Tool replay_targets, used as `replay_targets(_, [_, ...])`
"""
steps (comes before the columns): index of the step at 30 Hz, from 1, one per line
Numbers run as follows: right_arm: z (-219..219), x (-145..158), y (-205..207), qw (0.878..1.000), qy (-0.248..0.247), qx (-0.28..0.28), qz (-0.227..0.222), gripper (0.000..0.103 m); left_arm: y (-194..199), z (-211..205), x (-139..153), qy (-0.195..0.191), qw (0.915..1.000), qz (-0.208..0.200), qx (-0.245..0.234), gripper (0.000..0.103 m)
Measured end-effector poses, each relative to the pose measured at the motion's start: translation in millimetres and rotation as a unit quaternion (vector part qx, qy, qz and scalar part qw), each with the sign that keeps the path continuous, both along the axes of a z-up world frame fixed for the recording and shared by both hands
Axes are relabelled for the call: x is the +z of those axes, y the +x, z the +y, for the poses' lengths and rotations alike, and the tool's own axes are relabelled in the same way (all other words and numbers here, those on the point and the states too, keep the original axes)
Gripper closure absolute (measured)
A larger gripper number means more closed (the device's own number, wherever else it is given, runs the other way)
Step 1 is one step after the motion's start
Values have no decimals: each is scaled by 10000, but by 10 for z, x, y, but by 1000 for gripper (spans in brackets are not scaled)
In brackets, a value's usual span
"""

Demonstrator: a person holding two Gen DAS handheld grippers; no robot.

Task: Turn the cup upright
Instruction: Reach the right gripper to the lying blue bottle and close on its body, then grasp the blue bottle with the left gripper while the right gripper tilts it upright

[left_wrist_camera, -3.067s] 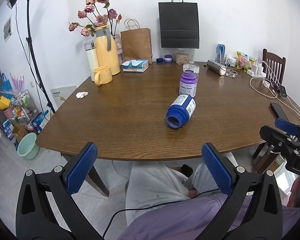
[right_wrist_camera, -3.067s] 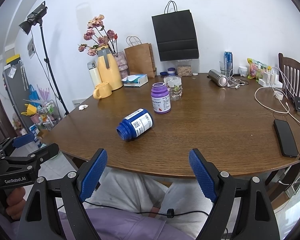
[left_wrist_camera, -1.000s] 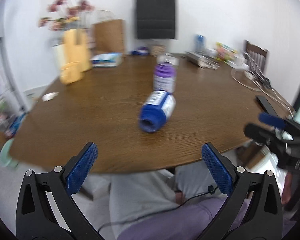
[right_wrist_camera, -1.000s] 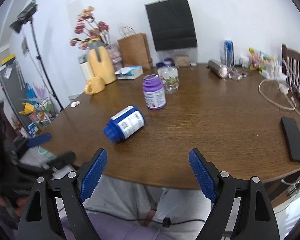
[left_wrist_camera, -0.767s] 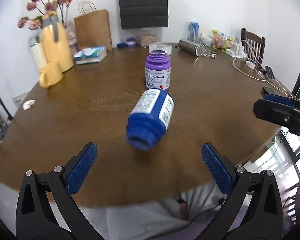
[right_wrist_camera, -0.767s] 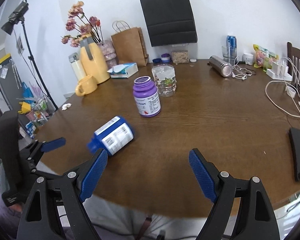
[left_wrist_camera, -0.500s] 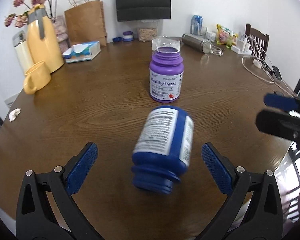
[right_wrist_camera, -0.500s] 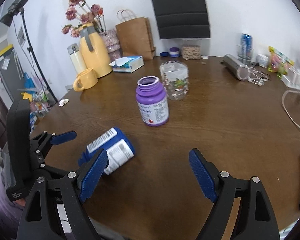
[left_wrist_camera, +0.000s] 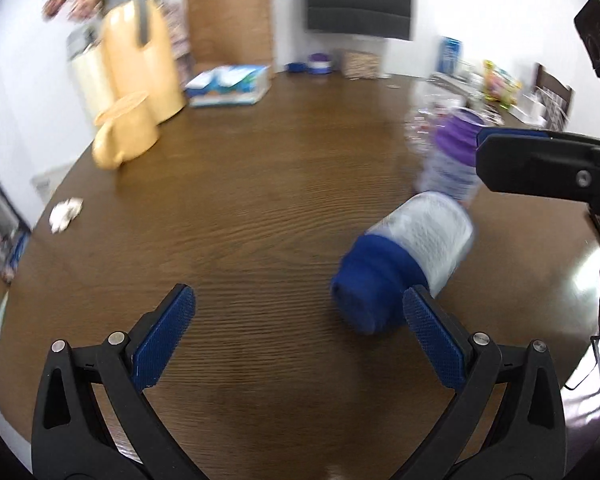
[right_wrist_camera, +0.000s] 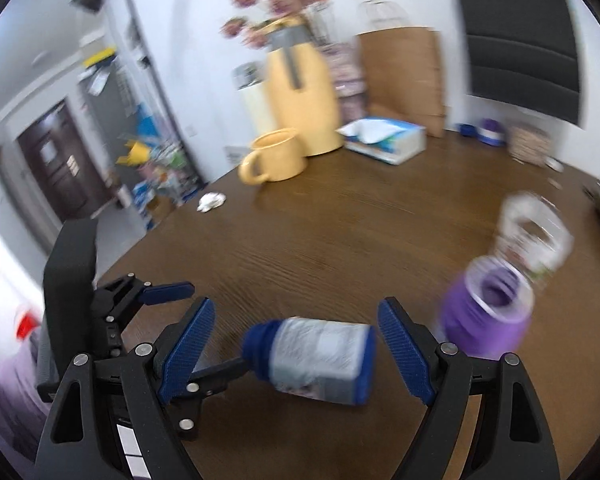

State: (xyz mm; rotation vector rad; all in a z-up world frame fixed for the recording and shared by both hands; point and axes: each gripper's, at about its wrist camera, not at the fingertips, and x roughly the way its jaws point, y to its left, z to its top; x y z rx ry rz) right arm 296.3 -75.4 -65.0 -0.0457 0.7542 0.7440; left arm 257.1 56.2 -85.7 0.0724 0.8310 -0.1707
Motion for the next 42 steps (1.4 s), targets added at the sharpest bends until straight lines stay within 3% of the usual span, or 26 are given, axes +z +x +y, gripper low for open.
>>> replay_targets(4, [204, -165, 224, 9992, -257, 215, 198, 16, 83, 234, -47, -271, 9938, 374, 1007, 0])
replay_targets(6, [220, -237, 330, 9989, -200, 214, 353, 17, -38, 306, 0, -816, 9881, 398, 1245, 1])
replay_targets(10, [207, -276, 510, 9991, -99, 98, 388, 29, -130, 139, -55, -1594, 9780, 822, 1067, 7])
replay_targets(12, [179, -271, 583, 9988, -11, -6, 496, 33, -73, 15, -103, -1979, 9713, 994, 871, 28])
replay_targets(15, [147, -255, 656, 9979, 79, -47, 640, 36, 101, -104, -203, -2151, 9655, 1145, 913, 48])
replay_targets(20, [127, -176, 856, 9969, 192, -213, 730, 36, 282, 8, -323, -2824, 9452, 1194, 1121, 50])
replay_targets(22, [187, -230, 1030, 9965, -15, -339, 761, 36, 296, 23, -300, -2868, 9446, 1083, 1170, 50])
replay_targets(24, [207, -335, 1170, 9933, -3, -420, 1075, 37, 329, 5, -280, -2817, 9479, 944, 1152, 50])
replay_targets(26, [199, -377, 1169, 9920, 52, -424, 1191, 54, 368, 5, -284, -2876, 9466, 893, 1152, 50])
replay_targets(28, [198, -399, 1091, 9917, 61, -358, 1234, 63, 400, 49, -315, -3018, 9420, 847, 1203, 55])
replay_targets(30, [204, -394, 975, 9932, -130, -355, 1099, 64, 379, 132, -365, -3185, 9354, 861, 1269, 64])
replay_targets(33, [197, -361, 823, 9942, -220, -268, 1022, 64, 322, 269, -418, -3384, 9272, 935, 1307, 64])
replay_targets(40, [142, -369, 555, 9911, 48, -88, 1328, 64, 262, 512, -377, -3300, 9208, 830, 1905, 65])
replay_targets(41, [125, -373, 548, 9902, 132, -64, 1389, 63, 273, 522, -336, -3278, 9208, 783, 1965, 61])
replay_targets(42, [111, -379, 545, 9896, 177, -52, 1427, 63, 268, 519, -309, -3313, 9208, 751, 1916, 52])
